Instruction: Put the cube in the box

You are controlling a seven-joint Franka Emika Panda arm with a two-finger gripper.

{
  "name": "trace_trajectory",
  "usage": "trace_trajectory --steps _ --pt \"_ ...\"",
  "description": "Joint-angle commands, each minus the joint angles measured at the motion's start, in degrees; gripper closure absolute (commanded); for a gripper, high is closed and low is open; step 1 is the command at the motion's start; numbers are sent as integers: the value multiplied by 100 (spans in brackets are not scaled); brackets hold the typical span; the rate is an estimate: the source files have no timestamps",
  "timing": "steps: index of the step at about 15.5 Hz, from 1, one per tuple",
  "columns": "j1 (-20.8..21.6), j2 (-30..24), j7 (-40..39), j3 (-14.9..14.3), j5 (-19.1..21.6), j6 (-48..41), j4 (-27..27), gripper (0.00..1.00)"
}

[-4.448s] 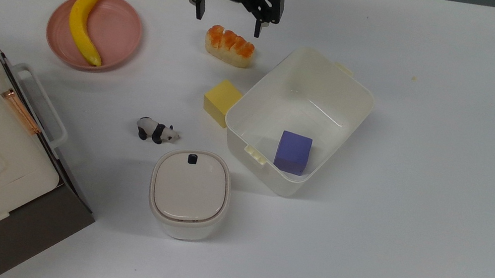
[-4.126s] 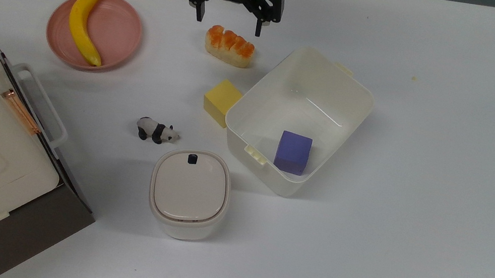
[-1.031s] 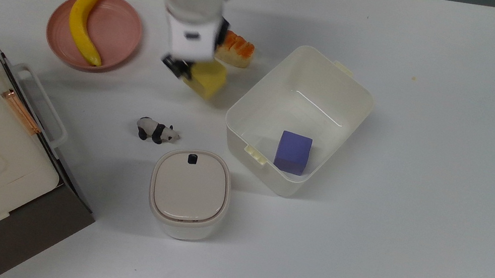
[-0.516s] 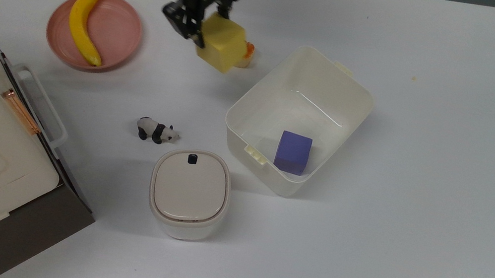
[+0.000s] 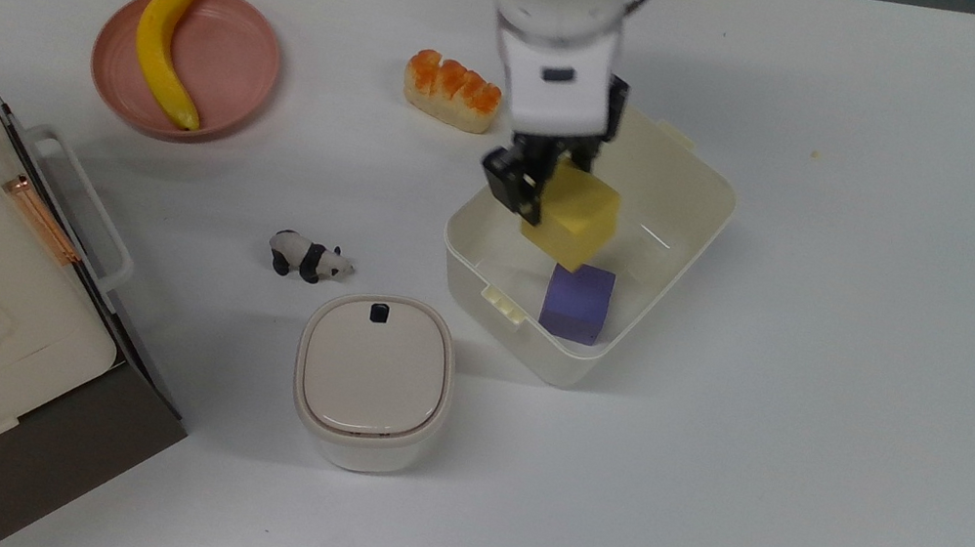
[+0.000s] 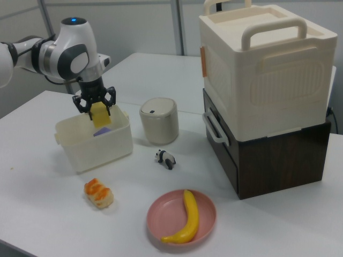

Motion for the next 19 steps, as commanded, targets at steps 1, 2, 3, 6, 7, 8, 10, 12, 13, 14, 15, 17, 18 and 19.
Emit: trace_trajectory --steps 1,2,3,6,7,8,10,12,13,14,15,17,18,19 --pt "175 251 253 -68 22 -53 392 0" --pt "148 181 261 -68 31 -114 392 0" --pt "131 76 279 -68 48 -184 375 0" --pt "-297 -249 1520 255 13 -457 244 0" --pt "-509 -346 2049 431 -39 -518 182 0" --pt "-676 -434 2524 581 -205 -675 155 0" --pt "-862 -557 3421 792 -766 -1141 173 0" --pt "-1046 -672 4414 933 -1049 -1484 182 0" --pt "-1117 -725 4854 960 -1163 -1616 182 0" --pt "-1152 -786 5206 978 -1373 -1739 182 0" --pt "-1222 -813 5218 978 -1410 -1740 182 0" --pt "-1328 -831 5262 987 -1402 -1767 173 0" --pt "-1355 -831 5262 978 -1393 -1836 173 0" --pt "-1363 -839 5271 987 -1393 -1863 181 0"
